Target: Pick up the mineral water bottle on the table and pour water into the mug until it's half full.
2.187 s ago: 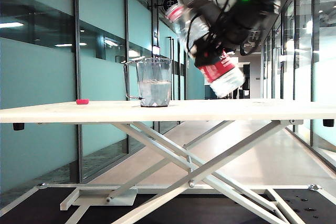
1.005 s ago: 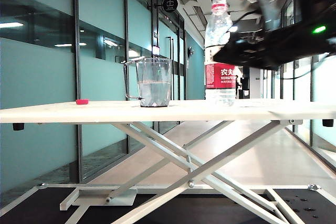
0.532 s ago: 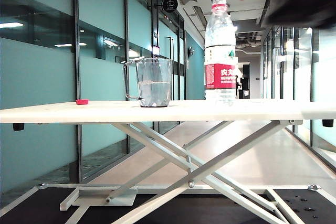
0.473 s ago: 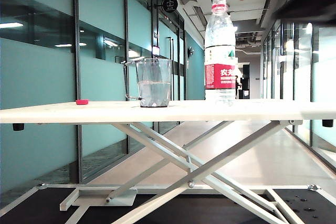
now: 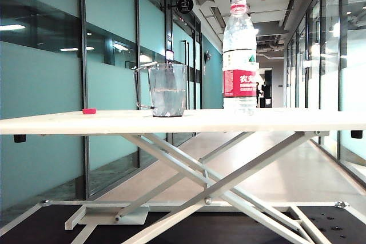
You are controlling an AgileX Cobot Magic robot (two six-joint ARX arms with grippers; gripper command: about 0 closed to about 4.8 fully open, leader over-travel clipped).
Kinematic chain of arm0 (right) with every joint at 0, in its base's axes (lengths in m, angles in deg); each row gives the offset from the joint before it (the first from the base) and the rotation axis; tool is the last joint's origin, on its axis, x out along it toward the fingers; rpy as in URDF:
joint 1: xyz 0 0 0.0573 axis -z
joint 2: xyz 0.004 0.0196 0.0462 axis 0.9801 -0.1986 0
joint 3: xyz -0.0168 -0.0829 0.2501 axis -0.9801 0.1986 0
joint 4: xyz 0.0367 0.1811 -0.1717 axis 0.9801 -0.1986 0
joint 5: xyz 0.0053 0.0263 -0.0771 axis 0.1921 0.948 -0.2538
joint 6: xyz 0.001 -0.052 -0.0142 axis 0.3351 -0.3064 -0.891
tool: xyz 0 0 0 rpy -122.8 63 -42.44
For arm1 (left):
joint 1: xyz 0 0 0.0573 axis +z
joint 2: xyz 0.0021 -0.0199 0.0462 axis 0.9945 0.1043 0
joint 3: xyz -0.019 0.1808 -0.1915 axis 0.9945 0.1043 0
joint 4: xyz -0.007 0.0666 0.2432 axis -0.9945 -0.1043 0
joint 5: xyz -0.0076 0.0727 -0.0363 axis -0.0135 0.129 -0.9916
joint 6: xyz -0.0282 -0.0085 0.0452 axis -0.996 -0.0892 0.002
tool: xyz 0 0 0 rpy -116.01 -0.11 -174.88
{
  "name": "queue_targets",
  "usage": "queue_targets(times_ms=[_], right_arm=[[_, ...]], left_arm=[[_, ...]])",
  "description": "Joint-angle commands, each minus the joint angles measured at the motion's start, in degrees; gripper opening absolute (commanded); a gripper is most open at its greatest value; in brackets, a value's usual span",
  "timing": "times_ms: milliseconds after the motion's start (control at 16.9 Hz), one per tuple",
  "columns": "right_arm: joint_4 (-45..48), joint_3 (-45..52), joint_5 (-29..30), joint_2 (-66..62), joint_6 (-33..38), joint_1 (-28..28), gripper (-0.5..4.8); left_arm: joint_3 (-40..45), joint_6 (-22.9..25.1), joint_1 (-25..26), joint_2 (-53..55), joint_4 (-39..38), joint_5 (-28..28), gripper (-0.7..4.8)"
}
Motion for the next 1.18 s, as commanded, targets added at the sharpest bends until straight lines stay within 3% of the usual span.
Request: queue_targets(times_ms=[59,118,236,355,473,887,1182], right_arm=[[-0.7,1.9,-2.7,-1.0,0.3,0.4,-0.05],[2.5,4.2,-4.1,-0.4,0.3,0.4,-0.05],[3.8,6.2,-7.5,0.2,0.1,0.5,-0.05],[4.0,6.2,-9.7,0.1,-2.0,0.5,-0.05],[6.3,6.2,-16.4,0.1,-4.2,0.6,-0.05],[8.6,6.2,-10.1,0.1,-4.0,8.3,-0.05],[8.6,6.2,-10.6,0.1,-4.0,8.2,-0.05]], left_arm=[[-0.1,2.1,0.0,0.1,-0.3,9.8,-0.05],[-0.1,2.7,0.1,0.1,-0.5,15.1,-0.05],[-0.1,2.6,0.1,0.1,-0.3,20.6,-0.05],[-0.1,2.7,0.1,0.1,0.0,20.7,-0.05],[-0.1,2.7,0.1,0.1,1.3,21.1,-0.05],[-0.1,2.4,0.1,0.0,3.8,21.1,-0.05],[-0.1,2.4,0.1,0.0,3.5,21.1,-0.05]])
